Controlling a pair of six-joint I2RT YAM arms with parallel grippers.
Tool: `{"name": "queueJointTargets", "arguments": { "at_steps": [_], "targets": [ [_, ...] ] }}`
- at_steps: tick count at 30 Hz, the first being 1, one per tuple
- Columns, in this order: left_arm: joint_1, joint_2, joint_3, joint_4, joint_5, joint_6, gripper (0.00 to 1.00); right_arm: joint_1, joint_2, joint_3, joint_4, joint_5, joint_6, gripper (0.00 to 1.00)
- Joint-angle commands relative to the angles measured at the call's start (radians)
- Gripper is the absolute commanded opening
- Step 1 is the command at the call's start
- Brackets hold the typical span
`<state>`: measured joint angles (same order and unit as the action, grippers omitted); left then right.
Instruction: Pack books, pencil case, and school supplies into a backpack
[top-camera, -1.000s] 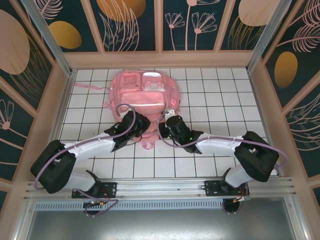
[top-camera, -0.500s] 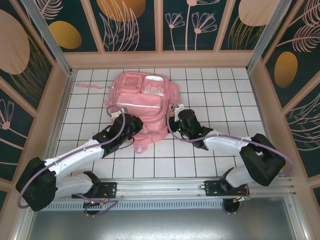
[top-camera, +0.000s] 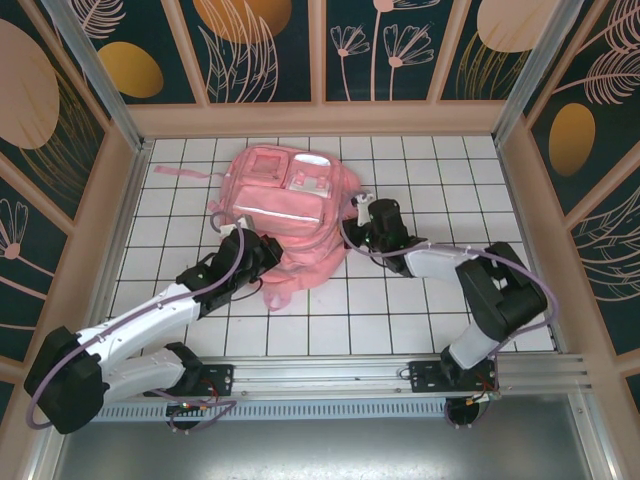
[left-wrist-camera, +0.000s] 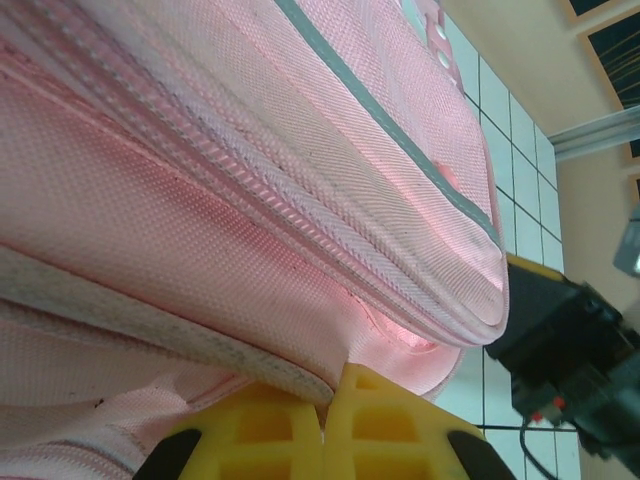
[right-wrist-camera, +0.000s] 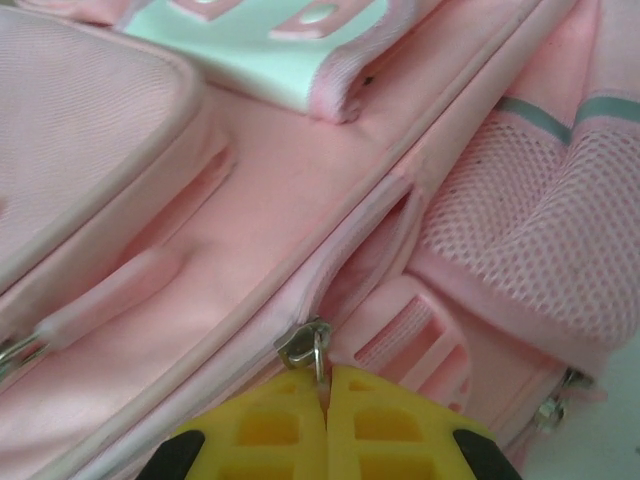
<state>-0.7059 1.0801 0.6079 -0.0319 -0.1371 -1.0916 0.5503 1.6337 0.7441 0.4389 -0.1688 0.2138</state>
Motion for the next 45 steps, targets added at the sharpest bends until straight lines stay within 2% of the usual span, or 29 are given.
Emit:
{"name": "queueJointTargets", "arguments": {
  "at_steps": [1, 5, 12, 18, 25, 26, 27, 29, 30, 31, 32, 34, 35, 37, 39, 41, 45],
  "targets": [
    [0.029, -0.063, -0.009, -0.066, -0.062, 0.064, 0.00, -0.107, 0.092, 0.064, -0.046, 0.154, -0.012, 0.00],
    [0.035, -0.071, -0.017, -0.068, -0.053, 0.066, 0.00, -0.142, 0.171, 0.135, -0.089, 0.166, -0.012, 0.00],
    [0.043, -0.064, -0.024, -0.053, -0.034, 0.073, 0.00, -0.188, 0.203, 0.189, -0.121, 0.172, -0.010, 0.00],
    [0.043, 0.018, -0.023, 0.057, 0.032, 0.051, 0.00, -0.195, 0.198, 0.212, -0.145, 0.180, -0.029, 0.00],
    [0.043, 0.143, 0.061, 0.130, 0.088, 0.054, 0.00, -0.221, 0.192, 0.250, -0.190, 0.192, -0.035, 0.00],
    [0.042, 0.153, 0.069, 0.135, 0.092, 0.054, 0.02, -0.223, 0.191, 0.255, -0.193, 0.188, -0.037, 0.00],
    [0.042, 0.160, 0.080, 0.139, 0.097, 0.060, 0.10, -0.225, 0.189, 0.260, -0.195, 0.188, -0.043, 0.00],
    [0.042, 0.157, 0.095, 0.125, 0.088, 0.071, 0.19, -0.223, 0.182, 0.263, -0.193, 0.149, -0.052, 0.00],
    [0.042, 0.151, 0.106, 0.109, 0.078, 0.082, 0.31, -0.223, 0.172, 0.260, -0.189, 0.137, -0.052, 0.00],
    [0.042, 0.144, 0.117, 0.089, 0.067, 0.093, 0.47, -0.224, 0.160, 0.255, -0.184, 0.121, -0.050, 0.05],
    [0.042, 0.138, 0.126, 0.068, 0.059, 0.104, 0.59, -0.223, 0.148, 0.251, -0.183, 0.106, -0.050, 0.13],
    [0.042, 0.126, 0.153, 0.016, 0.036, 0.134, 0.75, -0.222, 0.106, 0.237, -0.181, 0.077, -0.034, 0.34],
    [0.042, 0.122, 0.166, -0.008, 0.024, 0.146, 0.77, -0.222, 0.084, 0.226, -0.180, 0.070, -0.028, 0.40],
    [0.042, 0.109, 0.187, -0.065, -0.013, 0.178, 0.97, -0.222, 0.024, 0.197, -0.177, 0.066, -0.014, 0.51],
    [0.043, 0.097, 0.210, -0.122, -0.084, 0.217, 0.98, -0.221, -0.053, 0.149, -0.165, 0.075, 0.000, 0.66],
    [0.045, 0.088, 0.240, -0.185, -0.161, 0.259, 0.98, -0.221, -0.144, 0.087, -0.136, 0.086, 0.017, 0.99],
    [0.067, 0.071, 0.272, -0.232, -0.349, 0.326, 0.99, -0.224, -0.345, -0.054, -0.064, 0.166, 0.034, 0.99]
  ]
}}
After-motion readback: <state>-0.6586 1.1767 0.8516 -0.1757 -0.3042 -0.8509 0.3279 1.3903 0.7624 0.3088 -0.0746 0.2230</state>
